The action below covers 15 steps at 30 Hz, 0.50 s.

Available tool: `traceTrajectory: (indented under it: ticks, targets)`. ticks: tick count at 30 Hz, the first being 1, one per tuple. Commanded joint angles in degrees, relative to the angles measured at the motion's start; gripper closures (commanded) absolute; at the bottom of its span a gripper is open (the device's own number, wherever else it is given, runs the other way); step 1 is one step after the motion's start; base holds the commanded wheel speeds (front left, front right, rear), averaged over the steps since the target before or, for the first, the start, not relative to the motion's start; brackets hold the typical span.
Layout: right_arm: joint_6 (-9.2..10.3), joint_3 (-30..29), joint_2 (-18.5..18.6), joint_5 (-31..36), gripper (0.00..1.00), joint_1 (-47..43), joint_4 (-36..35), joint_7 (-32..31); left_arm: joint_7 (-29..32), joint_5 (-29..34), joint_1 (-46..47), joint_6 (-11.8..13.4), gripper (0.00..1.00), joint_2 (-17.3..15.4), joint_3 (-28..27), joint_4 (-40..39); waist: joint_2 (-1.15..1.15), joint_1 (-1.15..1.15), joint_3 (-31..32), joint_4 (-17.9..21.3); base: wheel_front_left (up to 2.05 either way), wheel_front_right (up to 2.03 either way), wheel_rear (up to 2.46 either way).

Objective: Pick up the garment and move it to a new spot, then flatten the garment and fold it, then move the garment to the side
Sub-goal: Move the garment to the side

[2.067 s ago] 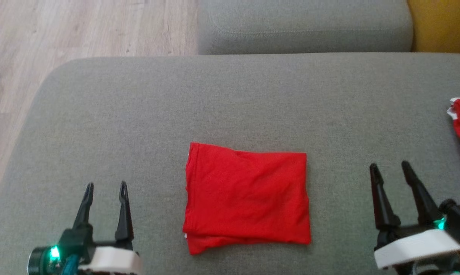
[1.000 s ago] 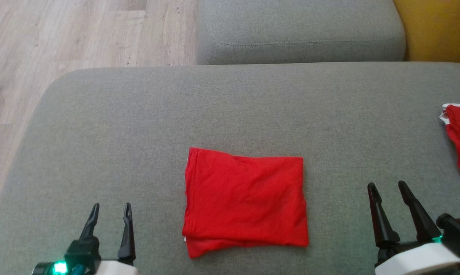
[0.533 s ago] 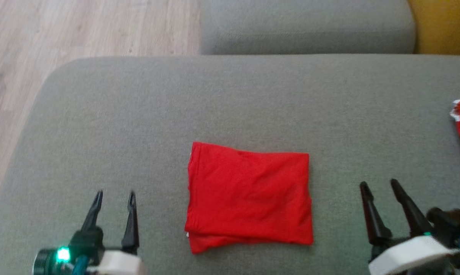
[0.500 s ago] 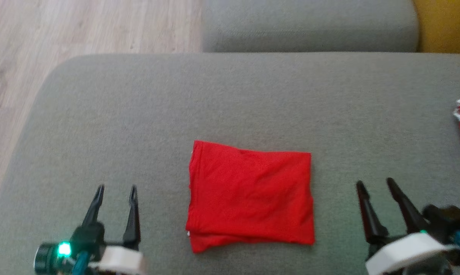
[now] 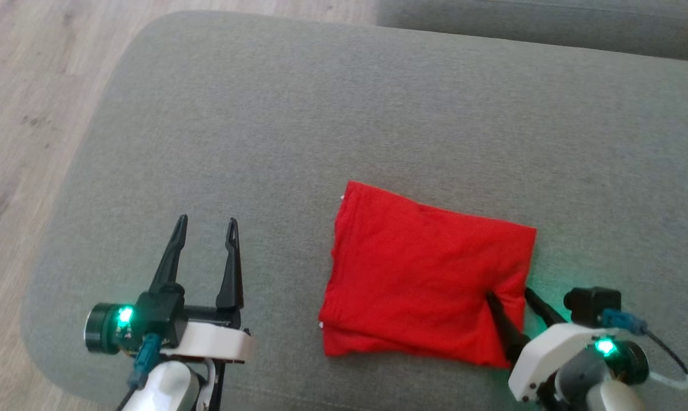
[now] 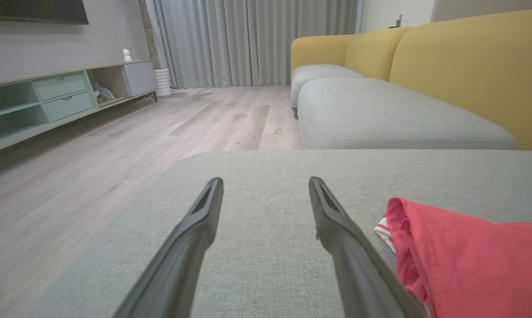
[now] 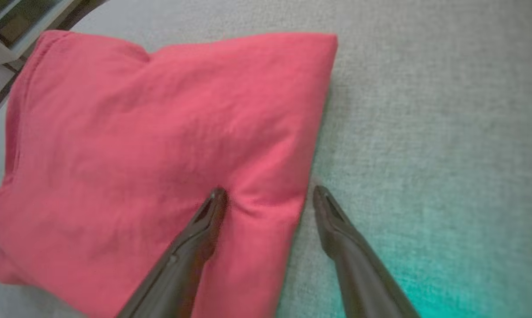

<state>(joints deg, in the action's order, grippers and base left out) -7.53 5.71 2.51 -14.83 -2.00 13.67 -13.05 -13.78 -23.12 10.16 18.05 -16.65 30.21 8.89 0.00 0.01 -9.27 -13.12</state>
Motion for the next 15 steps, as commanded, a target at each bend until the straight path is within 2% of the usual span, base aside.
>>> traceTrajectory:
  ticks: [1, 3, 4, 5, 6, 11, 15]
  targets:
    - [0.04, 2.03, 0.37, -0.79, 0.00, 1.74, 0.36, -1.45, -0.89, 0.43, 2.46, -0.33, 0.00, -0.48, -1.90, -1.19, 0.00, -0.01, -0.30, -0.96, 0.00, 0.00, 0.00]
    - [0.04, 2.40, 0.37, -0.94, 0.00, 2.05, 2.82, -4.31, -1.01, 0.57, 2.44, -0.55, 0.00, -0.17, -2.05, -0.85, 0.00, -0.01, -0.20, -1.15, 0.00, 0.00, 0.00]
    - [0.04, 2.66, 0.37, -1.89, 0.33, 2.27, 3.18, -4.86, -1.05, 0.62, 2.40, -0.64, 0.00, -0.04, -2.16, -0.71, 0.00, -0.01, -0.17, -1.15, 0.00, 0.00, 0.00]
    - [0.04, 2.93, 0.37, -2.33, 0.89, 2.50, 3.28, -5.16, -1.08, 0.59, 2.32, -0.72, 0.00, 0.06, -2.35, -0.61, 0.00, -0.01, -0.19, -1.00, 0.00, 0.00, 0.00]
    - [0.04, 3.14, 0.37, -2.25, 1.00, 2.73, 3.19, -5.37, -1.11, 0.45, 2.20, -0.84, 0.00, 0.17, -2.60, -0.54, 0.00, -0.01, -0.23, -0.77, 0.00, 0.00, 0.00]
    - [0.04, 3.75, 0.37, -0.07, 1.00, 4.17, -0.31, -2.04, -1.17, 0.37, 1.21, -0.94, 0.00, 0.03, -3.66, -0.01, 0.00, -0.01, 0.22, 2.36, 0.00, 0.00, 0.00]
    - [0.04, 3.91, 1.67, 2.00, 1.00, 5.01, -3.65, 0.44, -1.19, 0.28, 0.17, -0.75, 0.00, -0.29, -4.76, -0.43, 0.00, -0.01, 0.55, 7.06, 0.00, 0.00, 0.00]
